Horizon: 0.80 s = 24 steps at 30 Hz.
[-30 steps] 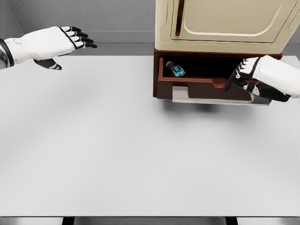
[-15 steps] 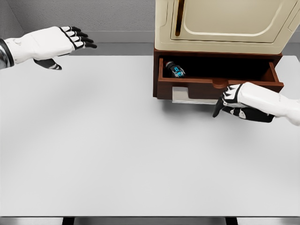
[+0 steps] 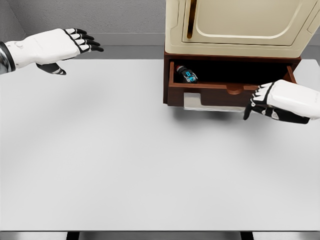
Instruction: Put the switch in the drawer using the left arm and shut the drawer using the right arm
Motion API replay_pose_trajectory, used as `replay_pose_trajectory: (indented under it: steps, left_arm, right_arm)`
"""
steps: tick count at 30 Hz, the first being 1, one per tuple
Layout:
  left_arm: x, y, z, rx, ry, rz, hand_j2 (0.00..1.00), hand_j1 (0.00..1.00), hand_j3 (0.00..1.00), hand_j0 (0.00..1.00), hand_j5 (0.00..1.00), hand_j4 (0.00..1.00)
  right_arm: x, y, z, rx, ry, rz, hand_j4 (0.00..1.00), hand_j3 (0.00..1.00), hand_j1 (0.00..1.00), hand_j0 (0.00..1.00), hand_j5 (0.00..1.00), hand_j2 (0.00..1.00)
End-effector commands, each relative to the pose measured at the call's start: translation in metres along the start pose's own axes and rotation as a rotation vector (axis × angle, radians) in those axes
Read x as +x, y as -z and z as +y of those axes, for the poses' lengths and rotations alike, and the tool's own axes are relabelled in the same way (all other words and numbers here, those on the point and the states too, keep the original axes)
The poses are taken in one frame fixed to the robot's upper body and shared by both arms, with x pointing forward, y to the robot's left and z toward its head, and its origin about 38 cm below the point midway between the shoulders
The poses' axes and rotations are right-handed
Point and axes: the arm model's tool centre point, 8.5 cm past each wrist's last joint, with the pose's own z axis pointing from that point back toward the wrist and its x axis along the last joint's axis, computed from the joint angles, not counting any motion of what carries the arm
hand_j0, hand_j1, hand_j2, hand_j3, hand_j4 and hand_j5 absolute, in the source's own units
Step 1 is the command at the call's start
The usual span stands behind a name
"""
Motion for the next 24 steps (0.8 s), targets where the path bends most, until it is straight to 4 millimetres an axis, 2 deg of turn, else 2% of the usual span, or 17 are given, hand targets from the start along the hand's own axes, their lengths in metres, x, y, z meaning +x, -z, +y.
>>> replay_pose_trajectory:
  steps: [1, 6, 9, 16, 18, 21, 24]
  left_arm:
    - [0.000, 0.000, 0.001, 0.004, -0.004, 0.001, 1.00, 1.00, 1.00, 1.00, 1.00, 1.00]
    - [0.000, 0.000, 0.001, 0.004, -0.004, 0.001, 1.00, 1.00, 1.00, 1.00, 1.00, 1.00]
    - [-0.001, -0.001, 0.000, 0.003, -0.004, 0.002, 1.00, 1.00, 1.00, 1.00, 1.00, 1.00]
    - [0.000, 0.000, 0.001, 0.004, -0.004, 0.001, 1.00, 1.00, 1.00, 1.00, 1.00, 1.00]
    - [0.000, 0.000, 0.001, 0.004, -0.004, 0.001, 1.00, 1.00, 1.00, 1.00, 1.00, 1.00]
    - [0.000, 0.000, 0.001, 0.004, -0.004, 0.001, 1.00, 1.00, 1.00, 1.00, 1.00, 1.00]
    - [0.000, 0.000, 0.001, 0.004, -0.004, 0.001, 1.00, 1.00, 1.00, 1.00, 1.00, 1.00]
  right_arm:
    - [0.000, -0.001, -0.002, -0.003, 0.002, 0.003, 0.42, 0.42, 0.42, 0.42, 0.42, 0.42]
    - [0.002, 0.011, 0.008, 0.030, 0.018, -0.027, 0.43, 0.43, 0.43, 0.43, 0.43, 0.43]
    - [0.007, 0.023, 0.024, 0.062, 0.048, -0.063, 0.42, 0.42, 0.42, 0.42, 0.42, 0.42]
    - [0.008, 0.024, 0.034, 0.100, 0.042, -0.069, 0.42, 0.42, 0.42, 0.42, 0.42, 0.42]
    - [0.007, 0.024, 0.033, 0.098, 0.041, -0.069, 0.42, 0.42, 0.42, 0.42, 0.42, 0.42]
    - [0.007, 0.025, 0.014, 0.064, -0.002, -0.068, 0.42, 0.42, 0.42, 0.42, 0.42, 0.42]
    - [0.008, 0.029, 0.008, 0.039, -0.011, -0.079, 0.42, 0.42, 0.42, 0.42, 0.42, 0.42]
